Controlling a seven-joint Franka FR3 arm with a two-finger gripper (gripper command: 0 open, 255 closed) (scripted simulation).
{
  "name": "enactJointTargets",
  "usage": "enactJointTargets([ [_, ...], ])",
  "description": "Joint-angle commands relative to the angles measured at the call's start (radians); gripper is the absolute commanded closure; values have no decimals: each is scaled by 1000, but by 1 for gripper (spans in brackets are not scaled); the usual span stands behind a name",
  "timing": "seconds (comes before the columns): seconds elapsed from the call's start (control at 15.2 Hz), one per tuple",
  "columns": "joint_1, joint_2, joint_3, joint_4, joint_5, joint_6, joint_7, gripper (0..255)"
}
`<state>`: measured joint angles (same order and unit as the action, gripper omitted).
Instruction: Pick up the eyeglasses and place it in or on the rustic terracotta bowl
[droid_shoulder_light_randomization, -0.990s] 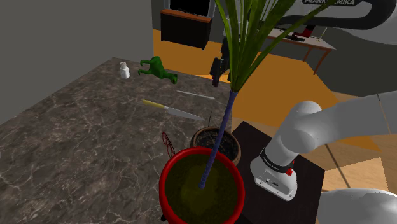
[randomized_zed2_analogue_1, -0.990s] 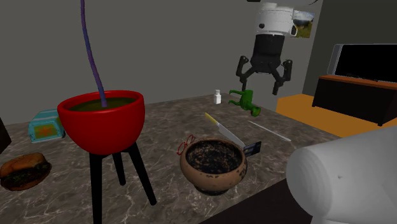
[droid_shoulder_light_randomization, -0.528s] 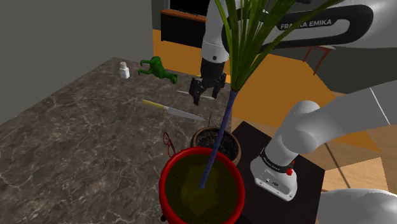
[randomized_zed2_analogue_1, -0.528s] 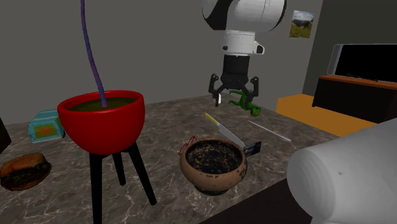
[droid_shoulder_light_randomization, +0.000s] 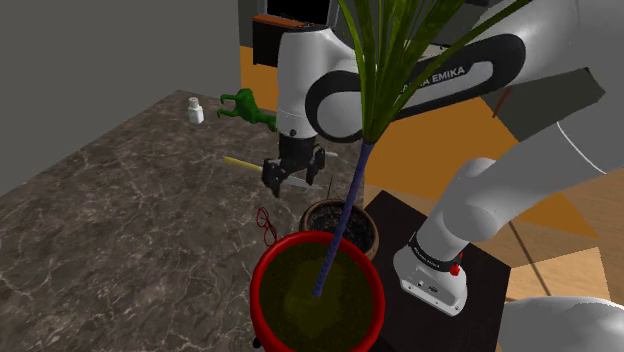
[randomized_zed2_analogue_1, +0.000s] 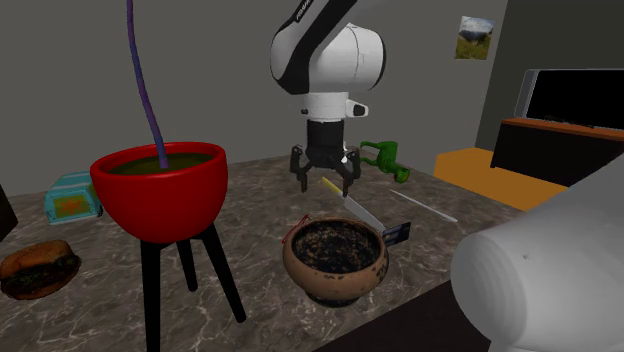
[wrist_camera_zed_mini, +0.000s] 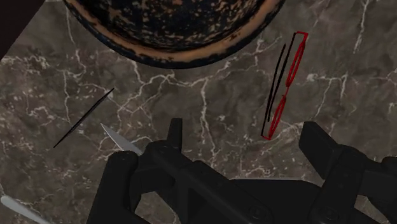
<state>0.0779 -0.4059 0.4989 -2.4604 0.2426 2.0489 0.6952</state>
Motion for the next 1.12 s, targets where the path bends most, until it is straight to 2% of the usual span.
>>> enactJointTargets([
  [0.0,-10,74,49,21,-19,50,72,0],
  [0.2,-28,201,122,70,-79,113,195,0],
  [0.4,-38,332,175,126,-168,161,325,0],
  [0.86,-37,402,180,83,-220,261,364,0],
  [1.06,-36,408,180,80,-225,269,368,0],
])
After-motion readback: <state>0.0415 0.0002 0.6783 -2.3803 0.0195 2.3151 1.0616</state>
